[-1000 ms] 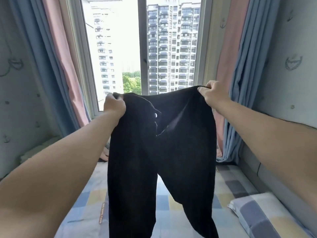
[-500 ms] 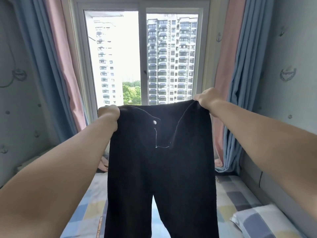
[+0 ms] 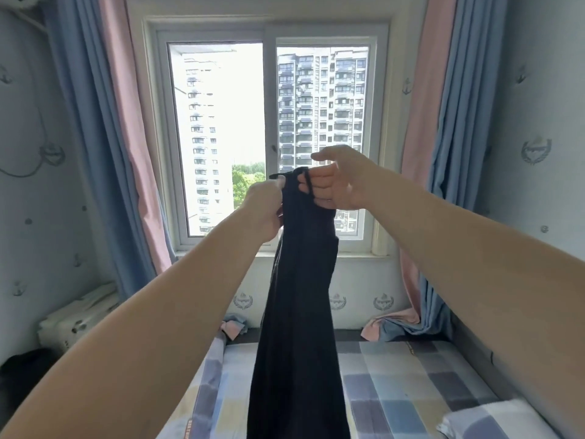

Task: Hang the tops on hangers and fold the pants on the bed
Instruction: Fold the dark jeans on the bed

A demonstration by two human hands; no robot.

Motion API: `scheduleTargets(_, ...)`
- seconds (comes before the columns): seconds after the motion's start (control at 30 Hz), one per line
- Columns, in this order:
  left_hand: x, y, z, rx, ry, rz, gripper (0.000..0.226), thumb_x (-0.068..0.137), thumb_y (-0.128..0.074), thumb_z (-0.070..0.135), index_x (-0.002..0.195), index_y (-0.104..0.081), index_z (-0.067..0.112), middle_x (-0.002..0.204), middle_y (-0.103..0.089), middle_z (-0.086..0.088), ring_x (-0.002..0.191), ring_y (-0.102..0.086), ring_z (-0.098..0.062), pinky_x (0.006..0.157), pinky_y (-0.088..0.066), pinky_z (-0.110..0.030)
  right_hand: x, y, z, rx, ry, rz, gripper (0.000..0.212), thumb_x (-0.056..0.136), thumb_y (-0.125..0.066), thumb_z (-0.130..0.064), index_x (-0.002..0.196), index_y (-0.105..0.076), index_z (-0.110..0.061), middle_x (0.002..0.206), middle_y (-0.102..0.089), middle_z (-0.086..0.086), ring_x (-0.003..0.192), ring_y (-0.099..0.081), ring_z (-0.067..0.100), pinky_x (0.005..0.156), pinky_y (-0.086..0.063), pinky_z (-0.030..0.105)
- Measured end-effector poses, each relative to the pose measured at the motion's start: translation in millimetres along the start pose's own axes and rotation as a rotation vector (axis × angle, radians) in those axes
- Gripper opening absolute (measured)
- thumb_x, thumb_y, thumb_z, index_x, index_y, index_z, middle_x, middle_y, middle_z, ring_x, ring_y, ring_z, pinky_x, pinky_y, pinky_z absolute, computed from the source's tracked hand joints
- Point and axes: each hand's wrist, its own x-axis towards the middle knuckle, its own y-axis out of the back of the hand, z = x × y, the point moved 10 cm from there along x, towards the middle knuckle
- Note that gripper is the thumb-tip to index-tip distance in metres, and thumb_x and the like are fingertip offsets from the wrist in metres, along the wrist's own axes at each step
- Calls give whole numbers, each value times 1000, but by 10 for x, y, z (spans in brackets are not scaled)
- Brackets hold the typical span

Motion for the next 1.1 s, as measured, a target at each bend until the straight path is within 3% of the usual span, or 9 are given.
scheduleTargets(0.07,-38,-150,25,50,-44,-142,17,97,-51,-1,86,-63,4,59,-63,1,55,-63,-13,47,-47,-17,-87,-48,-99,-27,18,6,36,83,-61,-32,98,-80,-6,103,-75,2,86,-70,21,95,-47,30)
scheduleTargets(0.17,-117,-266,41,207,-127,-268,20,86,-61,-7,102,-65,5,75,-72,0,68,-71,-12,54,-52,-19,-230,-125,-222,-101,36,-35,42,81,-58,-32,114,-69,-8,107,-72,4,90,-65,20,102,-42,32)
scheduleTargets(0.33,-95,-188,6,385,-265,-86,40,83,-63,-12,113,-64,14,102,-72,-8,87,-69,-20,62,-52,-26,-370,-247,-333,-167,112,0,29,80,-62,-24,104,-67,-8,100,-72,5,88,-70,22,97,-52,36)
scheduleTargets(0.5,-35,58,-125,208,-146,-16,35,88,-60,-9,96,-68,23,85,-75,3,77,-71,-19,50,-54,-24,-584,325,-566,-368,465,447,22,89,-60,-20,107,-68,-10,94,-75,-1,90,-71,19,77,-56,30)
scheduleTargets(0.57,-27,133,-39,155,-146,-29,33,88,-60,-9,99,-70,21,87,-76,2,79,-72,-21,52,-55,-27,-638,546,-437,-497,527,555,43,90,-64,-35,128,-57,-16,118,-62,-3,96,-61,9,74,-47,24)
scheduleTargets(0.67,-18,240,194,71,-150,-79,33,89,-60,-9,111,-69,13,95,-77,-3,82,-74,-24,56,-57,-29,-591,841,83,-263,436,566,98,82,-70,-62,158,-17,-28,163,-25,-1,143,-34,16,111,-31,37)
scheduleTargets(0.77,-4,378,432,-7,-124,-167,36,90,-59,-8,122,-66,7,107,-75,-11,88,-74,-27,63,-58,-30,-385,700,680,-19,179,292,122,65,-66,-80,160,-3,-36,168,-10,3,154,-14,26,123,-12,52)
scheduleTargets(0.9,3,620,704,10,-78,-300,39,92,-59,-4,129,-63,6,120,-71,-14,104,-70,-33,74,-58,-36,-301,-31,842,98,74,-54,95,68,-73,-75,145,-52,-23,147,-55,6,132,-55,29,112,-38,50)
scheduleTargets(1.1,60,1384,1009,66,-61,-259,24,82,-62,-3,99,-73,9,92,-76,-8,79,-73,-28,59,-57,-31,-321,-682,236,75,200,244,35,86,-75,-28,116,-71,-12,113,-75,7,98,-74,26,98,-52,46)
